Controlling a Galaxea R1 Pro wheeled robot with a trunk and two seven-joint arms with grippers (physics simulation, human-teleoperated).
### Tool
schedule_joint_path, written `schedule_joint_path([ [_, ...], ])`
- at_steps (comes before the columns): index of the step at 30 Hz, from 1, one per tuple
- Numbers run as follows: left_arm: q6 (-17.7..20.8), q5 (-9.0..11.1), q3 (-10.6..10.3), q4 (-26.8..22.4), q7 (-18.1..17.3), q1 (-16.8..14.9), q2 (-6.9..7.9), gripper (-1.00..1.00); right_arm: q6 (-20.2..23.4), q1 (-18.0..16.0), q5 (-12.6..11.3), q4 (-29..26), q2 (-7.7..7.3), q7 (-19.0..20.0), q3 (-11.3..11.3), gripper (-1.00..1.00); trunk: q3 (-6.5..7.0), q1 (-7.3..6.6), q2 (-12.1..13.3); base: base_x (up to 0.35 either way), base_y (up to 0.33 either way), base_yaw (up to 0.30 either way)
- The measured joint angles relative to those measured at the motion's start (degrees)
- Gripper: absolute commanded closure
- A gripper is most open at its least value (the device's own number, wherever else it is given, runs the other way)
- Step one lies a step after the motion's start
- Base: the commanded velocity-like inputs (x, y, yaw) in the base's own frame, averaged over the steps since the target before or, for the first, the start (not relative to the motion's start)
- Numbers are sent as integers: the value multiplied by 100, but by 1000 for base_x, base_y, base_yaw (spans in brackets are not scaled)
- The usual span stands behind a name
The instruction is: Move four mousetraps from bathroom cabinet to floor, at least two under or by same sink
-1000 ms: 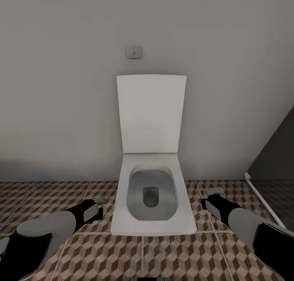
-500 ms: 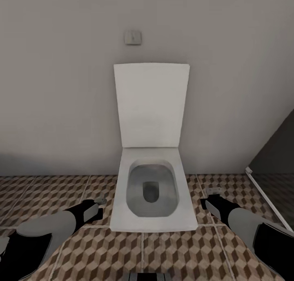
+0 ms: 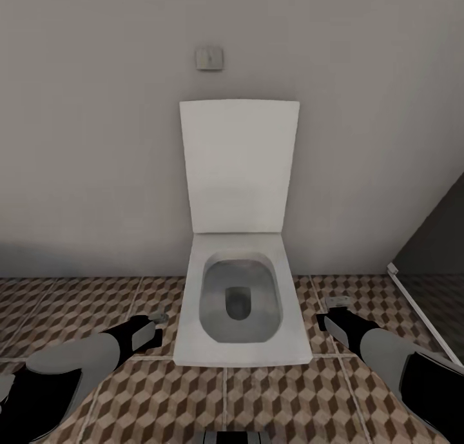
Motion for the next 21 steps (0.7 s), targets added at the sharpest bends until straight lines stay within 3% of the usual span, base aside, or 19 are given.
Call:
schedule_joint_path([
  [21, 1, 2, 3, 1, 0, 0, 2, 100, 0, 0, -2, -4, -1, 10, -1, 100, -465, 55, -28, 0, 0, 0],
])
